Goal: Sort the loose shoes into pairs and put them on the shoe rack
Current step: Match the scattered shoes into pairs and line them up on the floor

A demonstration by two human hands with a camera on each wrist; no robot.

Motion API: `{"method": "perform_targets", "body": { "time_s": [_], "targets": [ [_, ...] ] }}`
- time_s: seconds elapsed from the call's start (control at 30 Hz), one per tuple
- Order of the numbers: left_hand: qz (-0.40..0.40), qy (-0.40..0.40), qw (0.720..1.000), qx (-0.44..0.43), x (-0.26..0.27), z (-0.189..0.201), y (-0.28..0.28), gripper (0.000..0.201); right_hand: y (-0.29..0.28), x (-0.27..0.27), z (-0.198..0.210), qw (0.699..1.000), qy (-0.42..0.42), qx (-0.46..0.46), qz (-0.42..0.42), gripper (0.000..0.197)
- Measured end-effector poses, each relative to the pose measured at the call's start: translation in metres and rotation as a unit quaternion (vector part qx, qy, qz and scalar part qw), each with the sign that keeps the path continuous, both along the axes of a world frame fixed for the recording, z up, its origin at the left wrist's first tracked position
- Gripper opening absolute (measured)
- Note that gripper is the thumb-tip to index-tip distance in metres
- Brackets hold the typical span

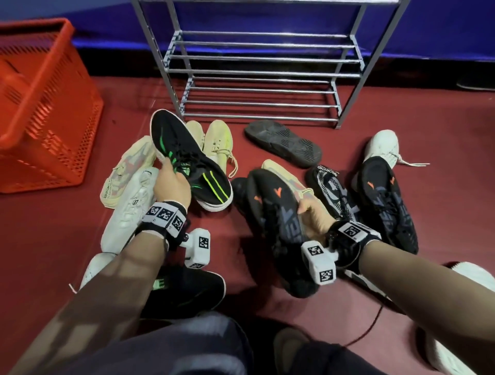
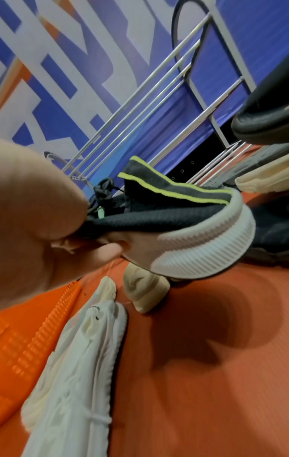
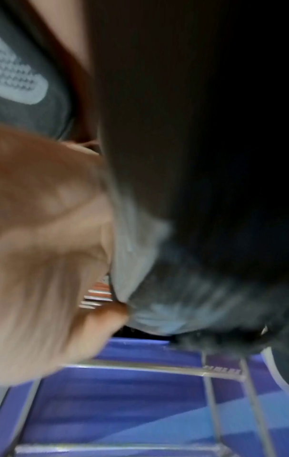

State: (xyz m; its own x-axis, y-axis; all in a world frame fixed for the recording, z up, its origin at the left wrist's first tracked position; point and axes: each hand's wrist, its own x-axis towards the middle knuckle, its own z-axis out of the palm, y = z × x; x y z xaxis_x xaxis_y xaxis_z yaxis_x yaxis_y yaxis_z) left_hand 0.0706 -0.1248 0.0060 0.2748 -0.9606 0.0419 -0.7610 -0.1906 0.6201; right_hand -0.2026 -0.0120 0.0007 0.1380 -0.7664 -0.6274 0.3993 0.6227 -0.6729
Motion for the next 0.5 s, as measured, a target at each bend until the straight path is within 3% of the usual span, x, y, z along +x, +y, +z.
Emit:
{"method": "perform_targets", "body": {
  "time_s": [0.1,0.23,0.3,0.37,0.47,0.5],
  "targets": [
    [-0.003,0.006,1.000,0.005,0.007,-0.007,0.005,0.050,-0.004,-0.007,-0.005,0.994,-0.068,0.014,-0.087,0.065],
    [-0.077,-0.013,0.996,0.031,0.008,-0.024,0.019,0.049,-0.005,-0.012,-0.005,0.992,-0.075,-0.008,-0.099,0.061],
    [-0.102,-0.020,0.993,0.051,0.005,-0.029,0.024,0.050,-0.006,-0.009,-0.008,0.993,-0.049,-0.032,-0.104,0.066],
    [-0.117,-0.031,0.991,0.064,0.004,-0.034,0.027,0.050,-0.002,-0.004,-0.012,0.996,0.021,0.003,-0.085,0.066],
    [-0.114,-0.037,0.991,0.064,0.003,-0.036,0.026,0.051,0.006,0.003,-0.031,0.989,0.121,0.089,0.002,0.029],
    [-0.105,-0.036,0.992,0.065,0.004,-0.036,0.025,0.051,0.011,0.008,-0.025,0.983,0.137,0.113,0.041,0.026]
  ]
}}
